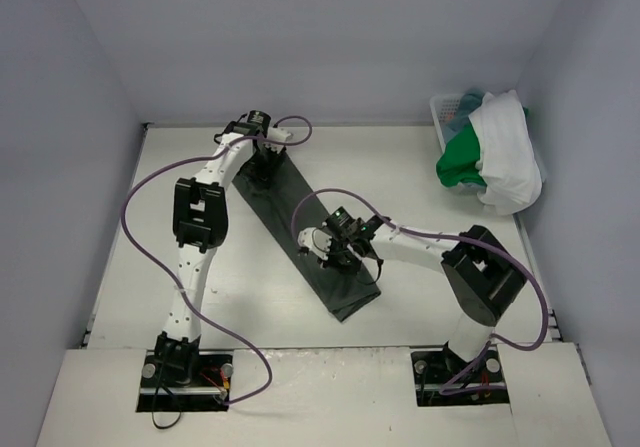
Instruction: Fold and stack the t-shirts
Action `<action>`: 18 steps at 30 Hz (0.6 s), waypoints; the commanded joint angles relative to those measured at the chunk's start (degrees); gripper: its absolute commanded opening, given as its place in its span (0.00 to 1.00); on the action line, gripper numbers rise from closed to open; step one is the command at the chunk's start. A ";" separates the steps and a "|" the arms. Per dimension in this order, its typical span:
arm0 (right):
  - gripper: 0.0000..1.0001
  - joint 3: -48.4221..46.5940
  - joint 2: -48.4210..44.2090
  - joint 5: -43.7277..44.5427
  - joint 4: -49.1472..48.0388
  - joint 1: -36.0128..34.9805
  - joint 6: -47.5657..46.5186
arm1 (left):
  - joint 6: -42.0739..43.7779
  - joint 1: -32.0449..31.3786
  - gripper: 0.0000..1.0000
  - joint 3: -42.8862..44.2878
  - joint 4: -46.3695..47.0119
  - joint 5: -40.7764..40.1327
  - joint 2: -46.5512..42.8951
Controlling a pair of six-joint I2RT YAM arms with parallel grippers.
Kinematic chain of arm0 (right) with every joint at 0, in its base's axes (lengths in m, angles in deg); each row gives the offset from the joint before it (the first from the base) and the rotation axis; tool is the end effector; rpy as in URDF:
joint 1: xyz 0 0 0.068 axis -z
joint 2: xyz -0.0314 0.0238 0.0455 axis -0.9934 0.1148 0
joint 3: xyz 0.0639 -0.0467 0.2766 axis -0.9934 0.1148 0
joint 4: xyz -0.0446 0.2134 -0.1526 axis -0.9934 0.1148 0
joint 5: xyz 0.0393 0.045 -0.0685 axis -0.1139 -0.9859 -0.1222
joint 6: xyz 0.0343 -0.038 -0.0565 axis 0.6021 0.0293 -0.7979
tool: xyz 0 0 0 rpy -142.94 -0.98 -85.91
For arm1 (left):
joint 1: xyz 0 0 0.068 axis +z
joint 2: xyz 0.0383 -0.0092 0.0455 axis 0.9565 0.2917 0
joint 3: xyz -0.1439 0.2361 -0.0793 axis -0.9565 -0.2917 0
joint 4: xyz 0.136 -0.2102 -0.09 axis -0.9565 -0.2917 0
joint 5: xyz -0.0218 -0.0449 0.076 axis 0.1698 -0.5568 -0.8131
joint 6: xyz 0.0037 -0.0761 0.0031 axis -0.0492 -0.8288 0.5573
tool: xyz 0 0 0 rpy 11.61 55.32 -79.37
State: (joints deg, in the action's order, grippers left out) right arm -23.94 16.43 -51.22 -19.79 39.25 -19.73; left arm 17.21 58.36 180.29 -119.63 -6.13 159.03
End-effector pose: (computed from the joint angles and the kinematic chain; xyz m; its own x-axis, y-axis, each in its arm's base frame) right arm 0.2488 0.2645 0.1529 -0.0730 -0.8062 -0.5871 -0.9741 0.1840 -0.1316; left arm 0.5402 -0.1539 0.1646 -0.7595 0.4353 -0.4833 0.5220 0.8513 -0.0535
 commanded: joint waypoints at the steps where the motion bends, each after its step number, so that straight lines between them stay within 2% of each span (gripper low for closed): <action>1: 0.01 3.08 0.49 -2.77 5.44 -5.74 2.38 | 1.22 -0.53 0.44 2.21 -3.68 0.15 4.93; 7: 0.01 0.71 0.49 -3.92 7.46 -10.94 3.53 | 3.95 -2.81 0.47 3.44 -4.03 2.79 3.98; 10: 0.03 -0.52 1.37 -2.08 7.03 -11.03 3.79 | 3.25 -3.87 0.48 4.23 -3.68 2.62 3.27; 13: 0.08 -0.70 0.41 1.35 5.45 -10.68 4.32 | 1.32 -3.96 0.54 4.85 -2.37 2.18 1.08; 14: 0.09 -0.88 -0.03 1.88 5.18 -10.42 4.49 | 1.05 -3.87 0.63 4.42 -1.67 1.92 0.20; 18: 0.15 -1.84 -2.32 2.94 4.65 -8.14 6.08 | 0.61 -3.52 0.70 3.53 0.97 -0.63 -5.07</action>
State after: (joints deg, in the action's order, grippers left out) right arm -24.45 16.19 -50.65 -18.46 29.19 -15.67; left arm 18.61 54.67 183.57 -120.24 -4.93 160.36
